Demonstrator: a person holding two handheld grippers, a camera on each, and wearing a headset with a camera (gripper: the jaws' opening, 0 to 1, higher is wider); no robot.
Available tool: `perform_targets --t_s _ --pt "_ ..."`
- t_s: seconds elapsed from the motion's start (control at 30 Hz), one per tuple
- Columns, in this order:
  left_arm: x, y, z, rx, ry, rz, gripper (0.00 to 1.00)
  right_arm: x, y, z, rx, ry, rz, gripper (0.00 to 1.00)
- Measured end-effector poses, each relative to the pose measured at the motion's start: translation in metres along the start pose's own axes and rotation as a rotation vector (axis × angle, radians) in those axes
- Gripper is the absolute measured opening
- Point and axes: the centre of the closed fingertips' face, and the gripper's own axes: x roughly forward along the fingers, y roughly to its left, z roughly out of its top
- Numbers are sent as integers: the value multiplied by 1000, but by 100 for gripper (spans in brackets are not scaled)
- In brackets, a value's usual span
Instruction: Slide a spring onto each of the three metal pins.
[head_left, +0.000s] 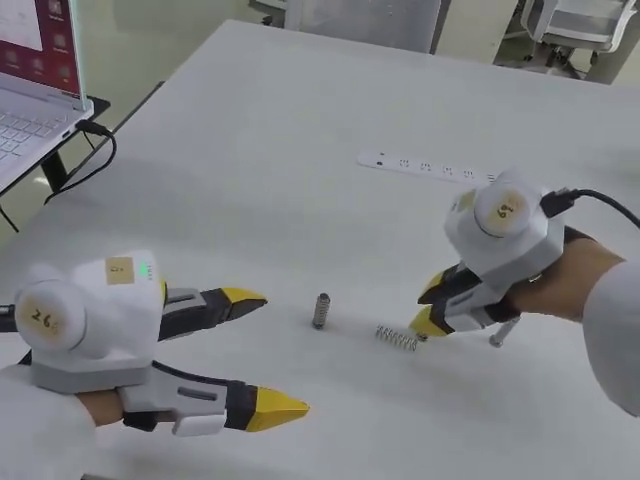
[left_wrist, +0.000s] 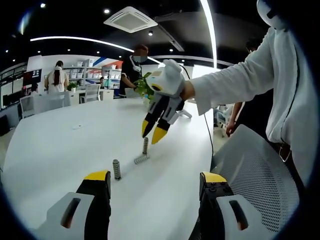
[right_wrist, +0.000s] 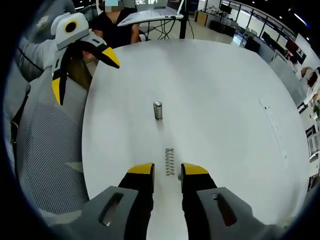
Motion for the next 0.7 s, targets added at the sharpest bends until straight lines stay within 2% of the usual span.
perform_targets --t_s 0.17,0.43,0.7 --pt "0 -1 0 -1 0 -2 69 10 4 -3 -17 16 11 19" --pt "-2 -1 -2 -10 -4 2 68 35 4 -15 -67 113 24 18" --pt "-5 3 -5 -22 -9 13 67 53 0 -19 -89 173 32 17"
